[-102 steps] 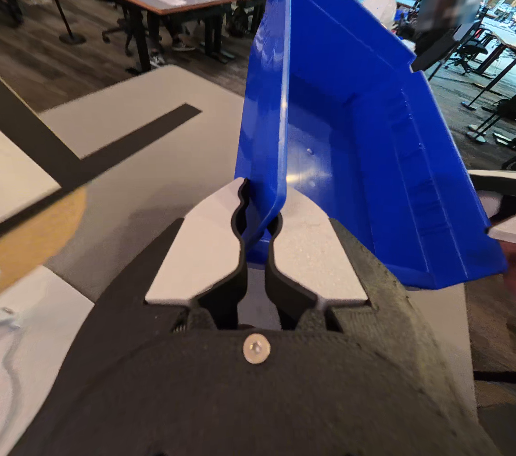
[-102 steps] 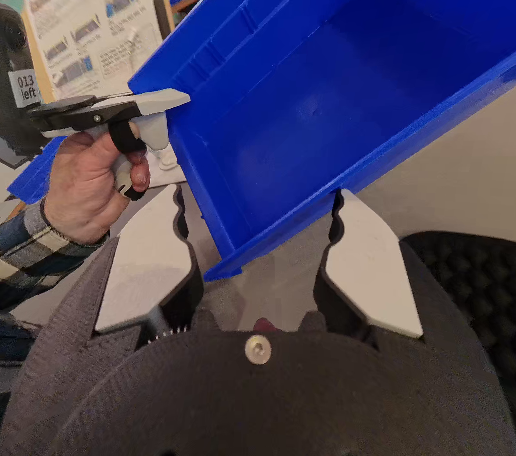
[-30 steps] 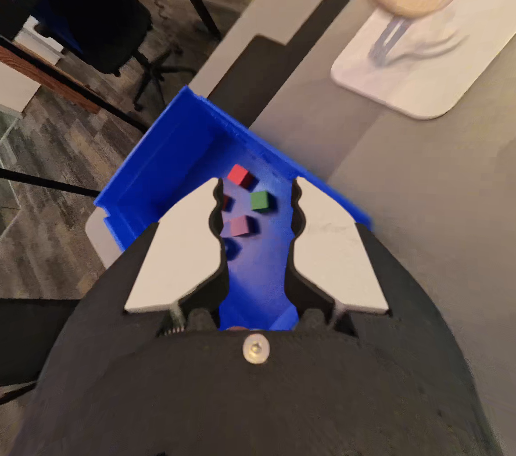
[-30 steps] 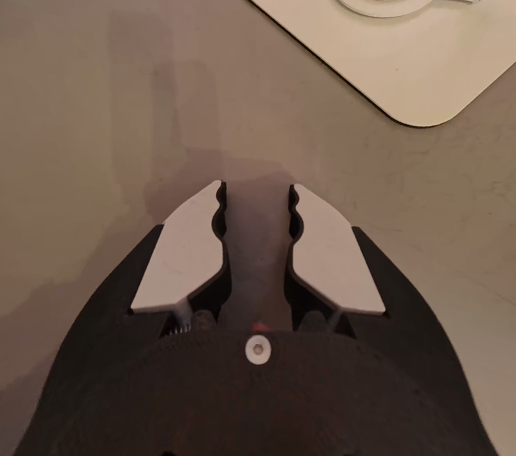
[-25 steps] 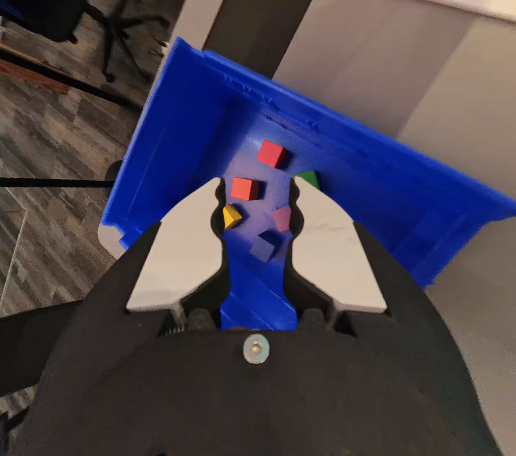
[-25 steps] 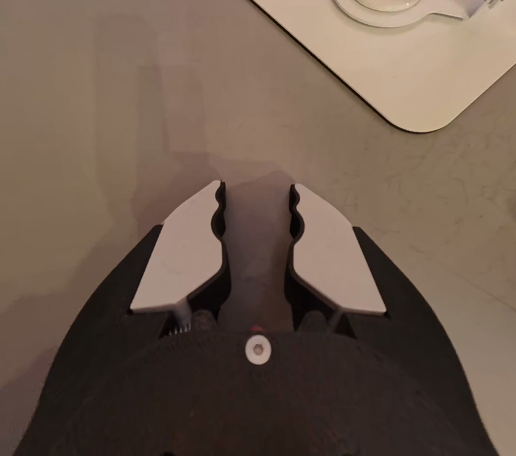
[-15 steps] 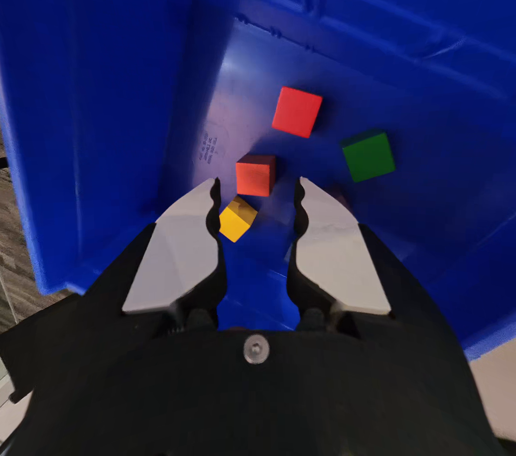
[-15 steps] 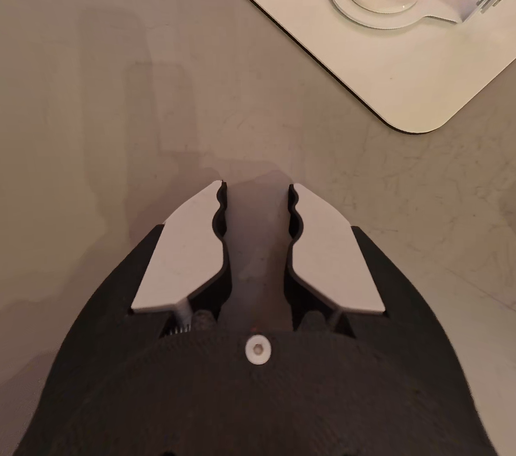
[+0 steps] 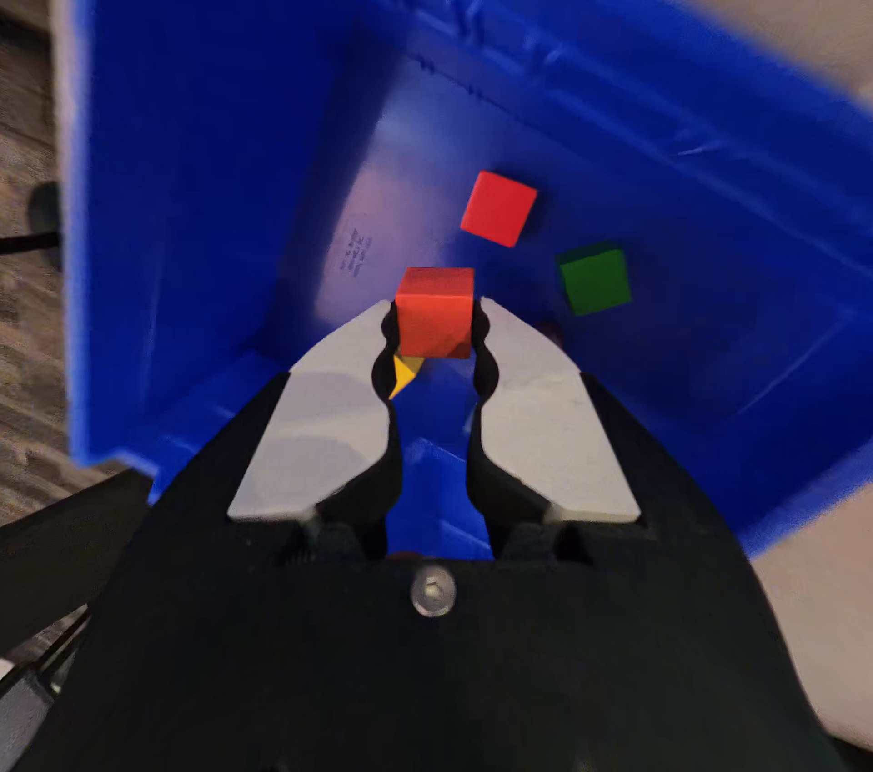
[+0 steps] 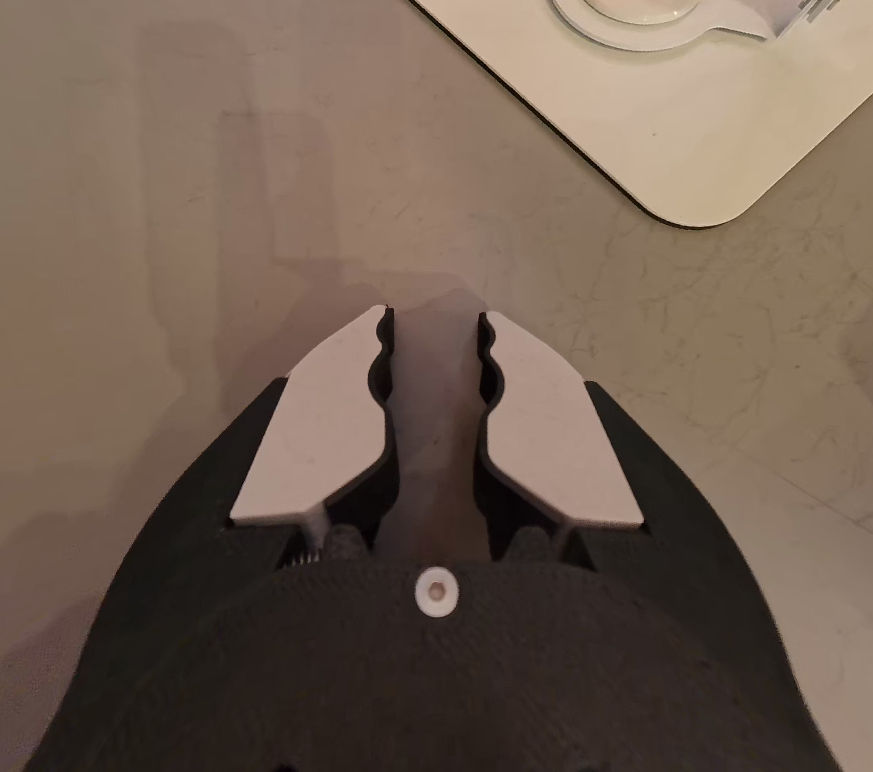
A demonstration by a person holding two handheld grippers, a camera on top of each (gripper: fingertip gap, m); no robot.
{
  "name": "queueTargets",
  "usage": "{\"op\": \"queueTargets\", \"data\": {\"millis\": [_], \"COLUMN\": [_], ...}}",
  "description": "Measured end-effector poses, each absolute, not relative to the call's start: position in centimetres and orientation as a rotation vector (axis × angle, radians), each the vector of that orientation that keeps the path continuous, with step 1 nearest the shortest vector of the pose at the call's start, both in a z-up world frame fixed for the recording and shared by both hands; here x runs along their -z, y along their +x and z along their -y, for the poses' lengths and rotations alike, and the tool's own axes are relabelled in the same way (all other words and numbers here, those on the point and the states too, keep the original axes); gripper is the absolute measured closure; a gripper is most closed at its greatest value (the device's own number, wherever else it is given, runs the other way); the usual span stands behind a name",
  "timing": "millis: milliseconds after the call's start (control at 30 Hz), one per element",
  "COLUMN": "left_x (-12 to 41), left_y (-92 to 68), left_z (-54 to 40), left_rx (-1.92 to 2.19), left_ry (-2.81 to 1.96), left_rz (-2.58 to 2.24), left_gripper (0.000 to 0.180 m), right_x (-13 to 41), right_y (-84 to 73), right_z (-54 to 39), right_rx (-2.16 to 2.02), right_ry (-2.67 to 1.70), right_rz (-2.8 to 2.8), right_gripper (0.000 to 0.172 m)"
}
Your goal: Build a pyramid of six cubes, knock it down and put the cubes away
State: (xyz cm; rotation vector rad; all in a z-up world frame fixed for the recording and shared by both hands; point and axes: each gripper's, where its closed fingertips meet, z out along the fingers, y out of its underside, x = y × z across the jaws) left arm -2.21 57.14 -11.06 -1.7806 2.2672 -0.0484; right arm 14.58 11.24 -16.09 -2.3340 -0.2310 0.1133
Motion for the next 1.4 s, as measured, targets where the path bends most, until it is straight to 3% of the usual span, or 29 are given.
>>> {"op": "queueTargets", "data": {"millis": [200,333,467,700,1133,1333,1400], "left_x": [1.6,-1.0,2.4,9.8,16.5,16.7,16.7], "left_y": [-3.8,-3.2,-1.7,1.2,1.1,1.4,1.5], "left_z": [-48.0,-37.1,-27.4,-18.3,-14.1,-13.7,-13.7], "left_rx": [0.098,0.183,0.227,0.251,0.076,0.125,0.145], "left_ry": [-1.656,-1.55,-1.449,-1.405,-1.366,-1.407,-1.412], "left_rz": [-2.19,-2.245,-2.432,-2.617,-2.77,-2.733,-2.711], "left_gripper": [0.152,0.152,0.152,0.152,0.152,0.152,0.14], "right_x": [16.1,16.1,16.1,16.1,16.2,16.2,16.2], "right_y": [14.5,14.5,14.4,14.4,14.1,14.1,14.0], "right_z": [-11.3,-11.2,-11.2,-11.2,-11.2,-11.2,-11.2], "right_rx": [-0.113,-0.11,-0.115,-0.112,-0.117,-0.118,-0.121], "right_ry": [-2.334,-2.334,-2.334,-2.334,-2.332,-2.332,-2.332], "right_rz": [0.234,0.235,0.238,0.239,0.258,0.263,0.266], "right_gripper": [0.137,0.137,0.137,0.137,0.137,0.137,0.137]}}
